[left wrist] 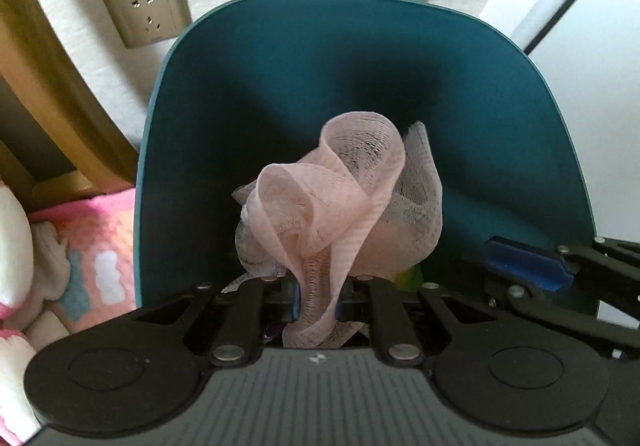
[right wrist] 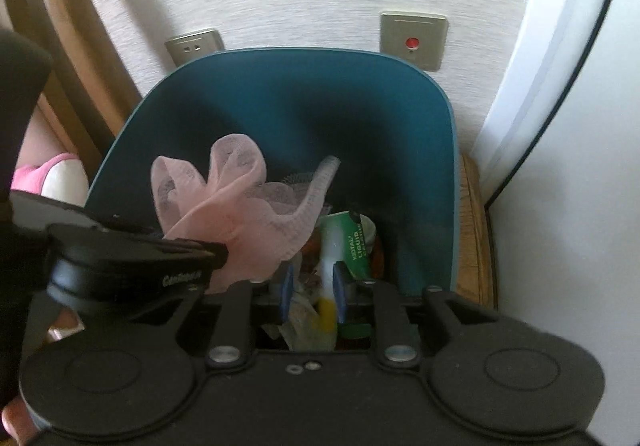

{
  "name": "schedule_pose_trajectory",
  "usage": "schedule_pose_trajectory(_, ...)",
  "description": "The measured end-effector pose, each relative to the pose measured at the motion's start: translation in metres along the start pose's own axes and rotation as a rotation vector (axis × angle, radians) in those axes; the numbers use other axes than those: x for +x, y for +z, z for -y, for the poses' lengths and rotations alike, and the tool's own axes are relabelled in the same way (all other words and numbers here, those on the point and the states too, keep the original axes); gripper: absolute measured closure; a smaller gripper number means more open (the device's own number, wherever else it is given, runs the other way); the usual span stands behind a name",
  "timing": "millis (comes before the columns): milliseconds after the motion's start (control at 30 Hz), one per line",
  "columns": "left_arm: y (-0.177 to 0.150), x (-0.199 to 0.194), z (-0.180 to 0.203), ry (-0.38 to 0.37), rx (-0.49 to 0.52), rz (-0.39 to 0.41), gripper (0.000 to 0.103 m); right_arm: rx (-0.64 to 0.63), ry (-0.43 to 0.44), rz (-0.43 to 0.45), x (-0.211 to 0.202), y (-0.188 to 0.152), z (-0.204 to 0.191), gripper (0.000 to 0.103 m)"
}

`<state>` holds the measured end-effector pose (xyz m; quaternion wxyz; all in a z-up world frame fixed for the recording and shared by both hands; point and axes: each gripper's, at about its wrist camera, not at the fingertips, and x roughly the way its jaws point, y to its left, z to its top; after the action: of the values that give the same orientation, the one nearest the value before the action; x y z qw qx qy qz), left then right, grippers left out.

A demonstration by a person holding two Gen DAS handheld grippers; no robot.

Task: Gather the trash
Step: 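Open both tools inside the wastebasket to drop mesh bag and tube, then lower both tools back down to the remaining floor trash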

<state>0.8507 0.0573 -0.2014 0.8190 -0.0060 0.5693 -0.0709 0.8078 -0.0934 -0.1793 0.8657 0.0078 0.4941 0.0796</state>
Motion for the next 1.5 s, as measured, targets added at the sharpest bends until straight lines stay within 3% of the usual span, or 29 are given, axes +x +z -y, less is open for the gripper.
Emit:
schedule_pose_trajectory(167,-0.001,-0.006,-0.003,-0.042,-0.022,0.016,0.075,-0.023,0.002,0.026,-0.009,0.000,0.003,0.074)
schedule_pose_trajectory(267,-0.004,-0.015,-0.003,-0.031,-0.019,0.048,0.071,-0.008,0.024,0.033,-0.016,-0.001,0.009,0.063)
schedule_pose_trajectory(433,-0.010,-0.030,0.002,-0.058,-0.015,0.080,0.048,-0.020,0.048,0.067,-0.036,-0.006,0.013,0.051)
schedule_pose_trajectory(533,-0.017,-0.045,0.011,-0.029,-0.016,0.109,0.036,-0.034,0.056,0.090,-0.052,-0.011,0.016,0.046)
schedule_pose_trajectory(700,-0.031,-0.077,0.019,-0.020,-0.024,0.173,0.036,-0.045,0.092,0.150,-0.086,-0.020,0.023,0.041)
schedule_pose_trajectory(900,-0.067,-0.121,0.035,0.055,-0.030,0.258,0.032,-0.075,0.162,0.219,-0.131,-0.043,0.030,0.034)
schedule_pose_trajectory(1100,-0.122,-0.160,0.051,0.097,-0.078,0.325,0.032,-0.100,0.230,0.275,-0.167,-0.077,0.039,0.024)
schedule_pose_trajectory(1267,-0.175,-0.181,0.066,0.114,-0.126,0.370,0.024,-0.113,0.258,0.294,-0.186,-0.115,0.047,0.017)
schedule_pose_trajectory(1500,-0.235,-0.182,0.070,0.088,-0.151,0.358,0.022,-0.058,0.253,0.278,-0.184,-0.169,0.057,0.007)
